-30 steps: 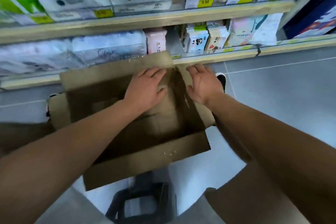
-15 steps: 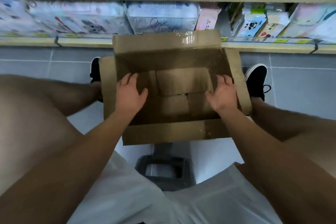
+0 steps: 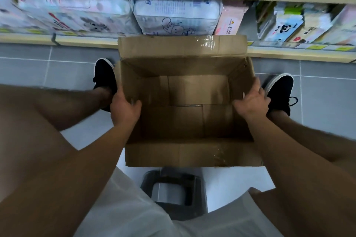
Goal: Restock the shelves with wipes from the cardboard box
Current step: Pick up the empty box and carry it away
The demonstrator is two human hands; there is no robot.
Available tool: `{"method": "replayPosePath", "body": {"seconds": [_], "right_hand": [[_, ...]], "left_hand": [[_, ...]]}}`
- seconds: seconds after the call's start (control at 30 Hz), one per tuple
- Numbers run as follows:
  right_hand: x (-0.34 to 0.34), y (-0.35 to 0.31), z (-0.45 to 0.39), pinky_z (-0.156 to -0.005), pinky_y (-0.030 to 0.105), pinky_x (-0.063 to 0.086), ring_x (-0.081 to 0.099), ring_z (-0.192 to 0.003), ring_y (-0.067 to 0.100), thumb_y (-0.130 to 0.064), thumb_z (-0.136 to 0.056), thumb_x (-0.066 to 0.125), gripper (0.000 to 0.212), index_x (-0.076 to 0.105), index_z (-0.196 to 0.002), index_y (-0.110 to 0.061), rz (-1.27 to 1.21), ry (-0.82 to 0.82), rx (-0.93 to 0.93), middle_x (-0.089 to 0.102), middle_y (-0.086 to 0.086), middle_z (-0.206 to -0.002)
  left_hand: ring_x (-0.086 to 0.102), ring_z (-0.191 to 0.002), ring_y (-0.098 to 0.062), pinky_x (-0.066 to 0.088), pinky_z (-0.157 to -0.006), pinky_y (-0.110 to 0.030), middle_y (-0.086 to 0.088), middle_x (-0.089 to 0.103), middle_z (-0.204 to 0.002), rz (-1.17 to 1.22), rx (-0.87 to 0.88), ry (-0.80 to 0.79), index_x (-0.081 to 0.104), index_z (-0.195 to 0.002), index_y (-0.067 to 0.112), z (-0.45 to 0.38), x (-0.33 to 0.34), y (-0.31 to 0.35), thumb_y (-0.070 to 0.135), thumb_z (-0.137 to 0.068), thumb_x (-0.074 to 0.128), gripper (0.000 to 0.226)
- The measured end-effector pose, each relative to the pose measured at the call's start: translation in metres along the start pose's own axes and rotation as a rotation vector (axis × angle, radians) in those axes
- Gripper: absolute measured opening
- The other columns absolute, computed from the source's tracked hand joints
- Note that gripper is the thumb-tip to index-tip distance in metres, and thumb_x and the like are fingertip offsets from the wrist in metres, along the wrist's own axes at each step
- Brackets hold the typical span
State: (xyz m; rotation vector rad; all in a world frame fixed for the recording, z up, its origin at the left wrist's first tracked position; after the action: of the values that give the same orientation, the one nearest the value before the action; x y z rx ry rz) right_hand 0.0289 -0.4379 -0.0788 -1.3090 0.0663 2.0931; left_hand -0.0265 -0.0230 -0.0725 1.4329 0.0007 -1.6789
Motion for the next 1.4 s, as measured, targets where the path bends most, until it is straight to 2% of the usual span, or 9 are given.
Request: {"method": "replayPosePath", "body": {"seconds": [0.1, 0.27, 0.37, 0.63, 0.8, 0.97, 1.17, 1.33, 1.4], "right_hand": [[0.007, 0.004, 0.004, -0.103, 0.049, 0.034, 0.034, -0.128, 0.043, -0.024, -0.081, 0.068, 0.098, 0.002, -0.153, -0.036, -0.014, 0.003, 0.017, 0.039, 0.012, -0.144], [0.007, -0.006, 0.014, -0.105, 0.039, 0.036, 0.044, -0.125, 0.040, -0.017, -0.081, 0.069, 0.098, 0.007, -0.154, -0.033, -0.190, -0.040, -0.076, 0.036, 0.020, -0.143], [-0.010, -0.015, 0.026, -0.104, 0.041, 0.039, 0.050, -0.119, 0.040, -0.016, -0.081, 0.069, 0.099, 0.005, -0.153, -0.037, -0.137, 0.023, -0.163, 0.042, 0.021, -0.138], [-0.053, -0.088, 0.085, -0.095, 0.044, 0.049, 0.057, -0.109, 0.040, -0.011, -0.079, 0.066, 0.096, 0.010, -0.154, -0.035, -0.066, 0.146, -0.457, 0.050, 0.023, -0.130], [-0.070, -0.137, 0.109, -0.079, 0.044, 0.056, 0.063, -0.090, 0.035, -0.001, -0.074, 0.067, 0.097, 0.021, -0.150, -0.040, -0.047, 0.212, -0.619, 0.062, 0.016, -0.110], [-0.061, -0.177, 0.120, -0.084, 0.037, 0.050, 0.060, -0.101, 0.037, -0.001, -0.076, 0.064, 0.093, 0.022, -0.152, -0.035, 0.025, 0.206, -0.645, 0.059, 0.019, -0.115], [-0.026, -0.233, 0.115, -0.088, 0.037, 0.049, 0.060, -0.103, 0.035, -0.004, -0.078, 0.065, 0.095, 0.017, -0.151, -0.040, 0.026, 0.129, -0.671, 0.058, 0.015, -0.120], [-0.010, -0.293, 0.133, -0.105, 0.037, 0.040, 0.052, -0.122, 0.032, -0.004, -0.082, 0.067, 0.093, 0.017, -0.153, -0.038, 0.074, 0.052, -0.705, 0.047, 0.012, -0.143], [-0.013, -0.325, 0.153, -0.104, 0.037, 0.040, 0.054, -0.119, 0.032, -0.004, -0.081, 0.066, 0.091, 0.019, -0.152, -0.037, 0.092, 0.025, -0.753, 0.047, 0.011, -0.144]], "left_hand": [[0.039, -0.133, -0.029, 0.038, -0.104, -0.046, -0.003, 0.040, -0.145, 0.073, 0.008, -0.042, 0.017, -0.148, 0.037, -0.001, -0.004, -0.009, 0.030, -0.084, 0.067, 0.082], [0.039, -0.132, -0.033, 0.039, -0.105, -0.052, -0.008, 0.039, -0.147, 0.090, -0.009, -0.140, 0.010, -0.147, 0.046, -0.003, -0.014, -0.018, 0.027, -0.084, 0.069, 0.088], [0.040, -0.132, -0.032, 0.039, -0.106, -0.052, -0.008, 0.040, -0.145, 0.124, 0.002, -0.152, 0.012, -0.146, 0.047, 0.004, -0.029, -0.018, 0.021, -0.085, 0.067, 0.086], [0.048, -0.126, -0.022, 0.033, -0.106, -0.032, -0.002, 0.055, -0.136, 0.176, 0.140, 0.146, 0.028, -0.147, 0.035, 0.056, -0.145, -0.032, 0.010, -0.089, 0.060, 0.071], [0.049, -0.126, -0.027, 0.036, -0.106, -0.034, -0.003, 0.054, -0.137, 0.198, 0.082, 0.246, 0.030, -0.147, 0.033, 0.063, -0.190, -0.053, 0.011, -0.089, 0.059, 0.068], [0.047, -0.128, -0.027, 0.036, -0.107, -0.035, -0.003, 0.052, -0.139, 0.257, 0.021, 0.255, 0.033, -0.147, 0.030, 0.051, -0.205, -0.075, 0.009, -0.091, 0.054, 0.063], [0.046, -0.130, -0.025, 0.037, -0.109, -0.040, 0.003, 0.051, -0.141, 0.292, -0.079, 0.273, 0.036, -0.145, 0.034, 0.015, -0.229, -0.110, 0.009, -0.092, 0.053, 0.062], [0.043, -0.133, -0.020, 0.034, -0.109, -0.034, 0.008, 0.048, -0.143, 0.316, -0.232, 0.325, 0.039, -0.143, 0.033, 0.026, -0.269, -0.133, 0.005, -0.092, 0.052, 0.060], [0.043, -0.133, -0.019, 0.034, -0.109, -0.033, 0.008, 0.048, -0.142, 0.321, -0.279, 0.344, 0.040, -0.143, 0.032, 0.037, -0.305, -0.137, 0.003, -0.091, 0.052, 0.060]]}}
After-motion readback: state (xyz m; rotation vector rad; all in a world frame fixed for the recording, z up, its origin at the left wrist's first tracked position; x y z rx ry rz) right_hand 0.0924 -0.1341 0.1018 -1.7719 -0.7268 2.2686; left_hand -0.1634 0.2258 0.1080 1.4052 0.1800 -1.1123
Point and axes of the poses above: each hand's wrist, its own z-axis away from the middle knuckle, its own x-axis out of the palm, y = z × x, the point moved 8 cm from there along -z, towards the middle knuckle
